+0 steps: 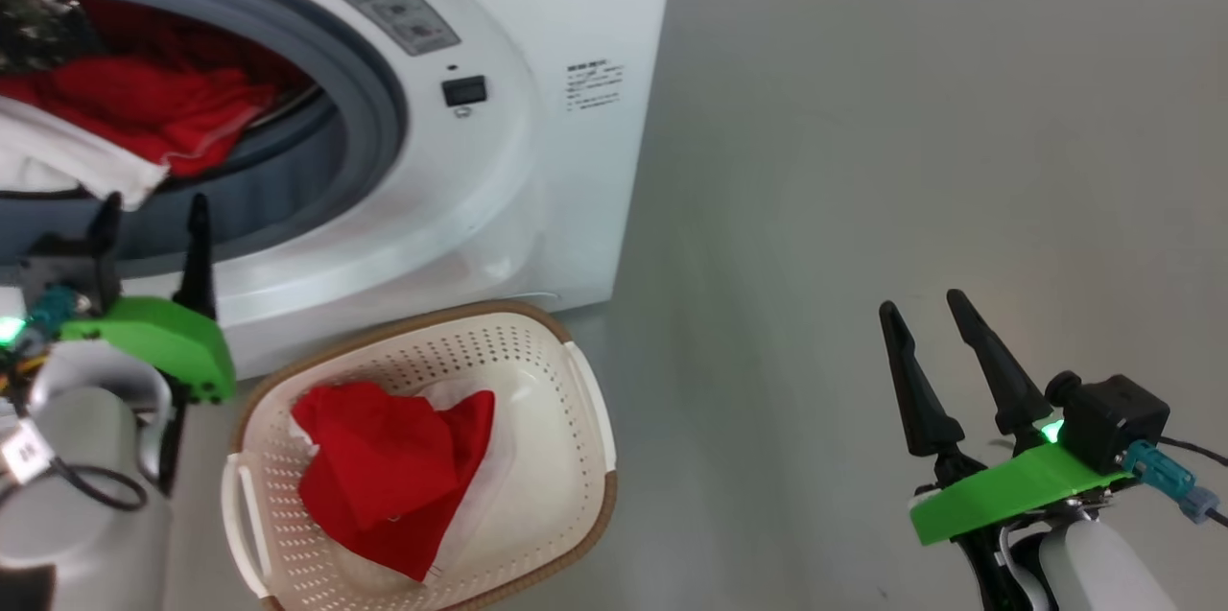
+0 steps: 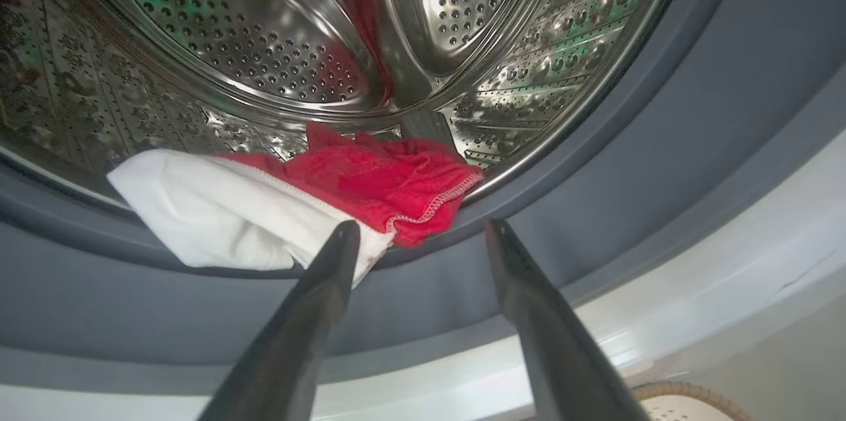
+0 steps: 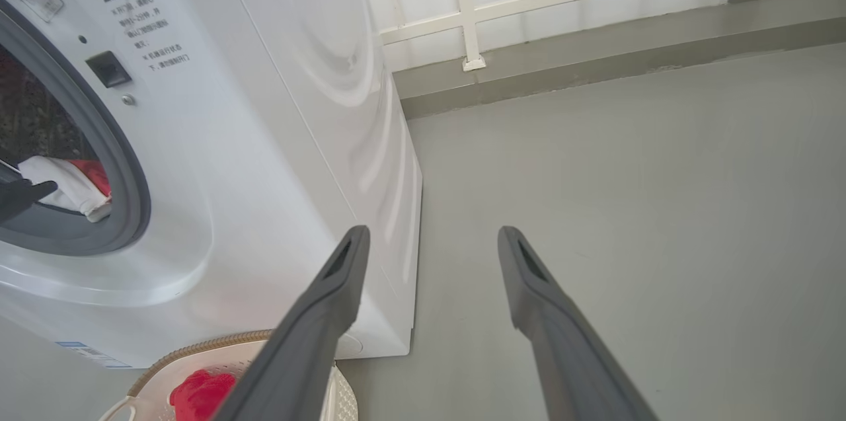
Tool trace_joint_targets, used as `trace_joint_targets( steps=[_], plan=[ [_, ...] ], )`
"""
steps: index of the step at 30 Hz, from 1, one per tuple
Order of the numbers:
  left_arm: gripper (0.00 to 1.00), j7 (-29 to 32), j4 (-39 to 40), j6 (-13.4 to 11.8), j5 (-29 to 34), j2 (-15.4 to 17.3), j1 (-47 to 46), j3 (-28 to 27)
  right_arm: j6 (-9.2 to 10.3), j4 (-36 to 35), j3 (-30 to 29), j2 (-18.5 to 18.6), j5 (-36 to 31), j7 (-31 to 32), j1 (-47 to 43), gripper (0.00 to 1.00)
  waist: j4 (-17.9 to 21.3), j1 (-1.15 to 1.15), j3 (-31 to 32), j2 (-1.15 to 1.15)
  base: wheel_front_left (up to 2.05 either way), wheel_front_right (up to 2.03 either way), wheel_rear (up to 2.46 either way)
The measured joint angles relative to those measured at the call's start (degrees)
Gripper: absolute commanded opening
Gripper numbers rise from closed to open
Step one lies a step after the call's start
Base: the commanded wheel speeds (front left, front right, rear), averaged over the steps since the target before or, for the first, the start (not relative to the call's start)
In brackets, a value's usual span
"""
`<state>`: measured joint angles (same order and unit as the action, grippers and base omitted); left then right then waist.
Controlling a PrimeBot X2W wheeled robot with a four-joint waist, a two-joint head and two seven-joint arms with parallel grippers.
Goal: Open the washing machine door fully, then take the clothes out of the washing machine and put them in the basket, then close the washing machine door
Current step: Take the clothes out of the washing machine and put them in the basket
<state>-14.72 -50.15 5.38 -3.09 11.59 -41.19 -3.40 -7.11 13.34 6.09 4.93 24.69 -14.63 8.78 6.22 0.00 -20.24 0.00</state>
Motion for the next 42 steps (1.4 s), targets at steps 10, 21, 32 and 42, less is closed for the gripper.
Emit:
trace_joint_targets(
  steps=[10, 21, 32, 42],
  plan=[
    [1.00, 0.00, -12.56, -1.65, 3.83, 4.25, -10.93, 3.36, -0.01, -0.37, 0.43, -0.56, 0.00, 0.00, 1.35, 1.00, 3.39, 0.00, -3.64, 0.00, 0.00, 0.00, 0.00],
    [1.00, 1.08, -21.53, -3.39, 6.20, 7.87, -17.92, 5.82, 0.00, -0.83, 1.32, -1.16, 0.00, 0.00, 3.35, 1.00, 5.73, 0.00, -6.97, 0.00, 0.00, 0.00, 0.00],
    [0.46, 3.12, -23.66, -4.28, 6.66, 9.20, -19.91, 7.44, 0.00, -0.98, 1.79, -1.44, 0.00, 0.00, 3.46, 1.00, 6.69, 0.00, -7.90, 0.00, 0.00, 0.00, 0.00],
    [0.00, 2.94, -24.26, -4.41, 5.91, 9.20, -19.90, 8.04, 0.00, -0.99, 1.74, -1.57, 0.00, 0.00, 3.55, 1.00, 6.42, 0.00, -7.06, 0.00, 0.00, 0.00, 0.00]
  ],
)
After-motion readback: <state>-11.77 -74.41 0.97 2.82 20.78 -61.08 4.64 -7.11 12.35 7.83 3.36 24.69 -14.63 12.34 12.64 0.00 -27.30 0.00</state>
